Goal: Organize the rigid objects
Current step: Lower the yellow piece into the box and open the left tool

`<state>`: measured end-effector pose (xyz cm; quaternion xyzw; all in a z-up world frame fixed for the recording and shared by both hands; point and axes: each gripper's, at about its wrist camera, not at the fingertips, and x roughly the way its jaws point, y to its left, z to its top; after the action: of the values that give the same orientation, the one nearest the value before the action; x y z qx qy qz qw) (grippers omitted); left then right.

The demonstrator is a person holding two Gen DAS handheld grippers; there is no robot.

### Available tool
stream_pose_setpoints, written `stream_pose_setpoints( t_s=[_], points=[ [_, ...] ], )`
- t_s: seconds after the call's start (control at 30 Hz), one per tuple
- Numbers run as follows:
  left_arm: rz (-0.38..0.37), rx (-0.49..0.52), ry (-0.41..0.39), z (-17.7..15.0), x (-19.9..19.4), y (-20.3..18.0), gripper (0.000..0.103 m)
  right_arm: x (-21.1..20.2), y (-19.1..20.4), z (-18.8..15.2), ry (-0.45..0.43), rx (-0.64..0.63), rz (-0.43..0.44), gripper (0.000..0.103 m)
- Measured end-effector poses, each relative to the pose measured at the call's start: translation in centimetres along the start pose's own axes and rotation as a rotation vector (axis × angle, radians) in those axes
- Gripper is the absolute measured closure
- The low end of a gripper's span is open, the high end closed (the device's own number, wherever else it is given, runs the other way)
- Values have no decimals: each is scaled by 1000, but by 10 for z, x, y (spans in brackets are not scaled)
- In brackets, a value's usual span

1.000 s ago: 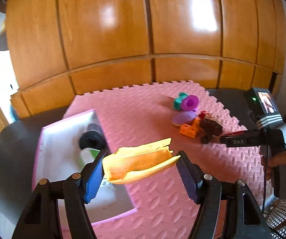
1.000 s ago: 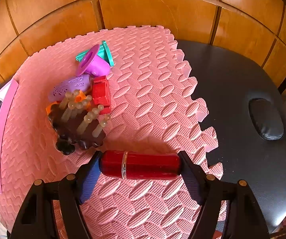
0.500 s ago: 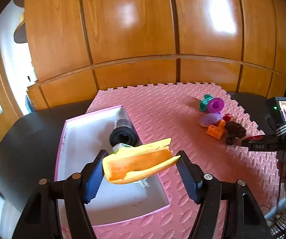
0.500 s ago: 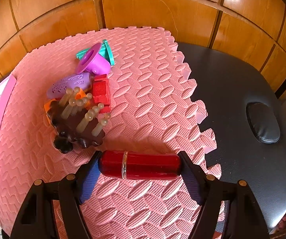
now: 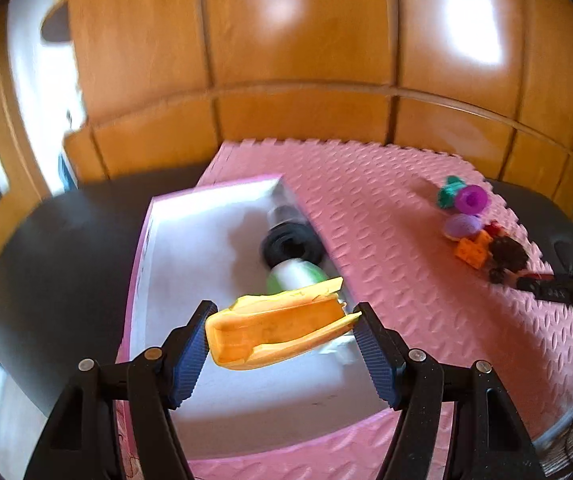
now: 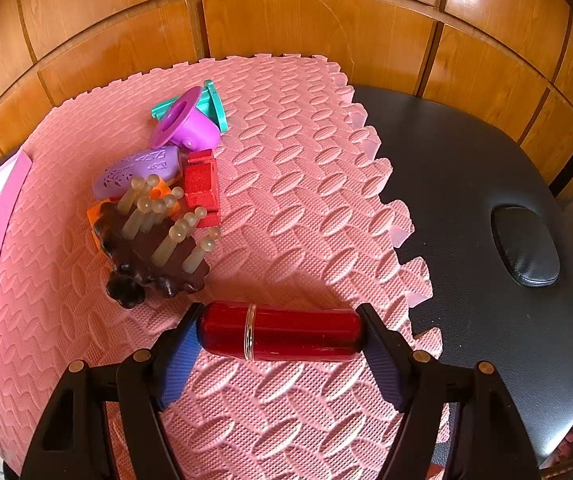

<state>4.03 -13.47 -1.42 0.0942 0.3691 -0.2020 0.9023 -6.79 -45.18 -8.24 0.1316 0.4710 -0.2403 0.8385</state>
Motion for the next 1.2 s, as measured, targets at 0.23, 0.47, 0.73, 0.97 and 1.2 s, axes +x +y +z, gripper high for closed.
stream_pose_setpoints(
  t_s=[0.23,0.47,0.73,0.97,1.2],
  points=[
    [11,-154,101,26,49,67,33,0,0,0,0,1,-3,27],
    [-19,-235,181,49,100,85,33,0,0,0,1,3,-3,27],
    [-53,-271,188,76,136,77,24,1,0,1,1,2,-4,27],
    [-18,-294,149,66,118,83,19,1,1,2,0,1,-10,27],
    [38,-231,92,31,67,79,19,1,3,1,-2,-3,-17,27]
  ],
)
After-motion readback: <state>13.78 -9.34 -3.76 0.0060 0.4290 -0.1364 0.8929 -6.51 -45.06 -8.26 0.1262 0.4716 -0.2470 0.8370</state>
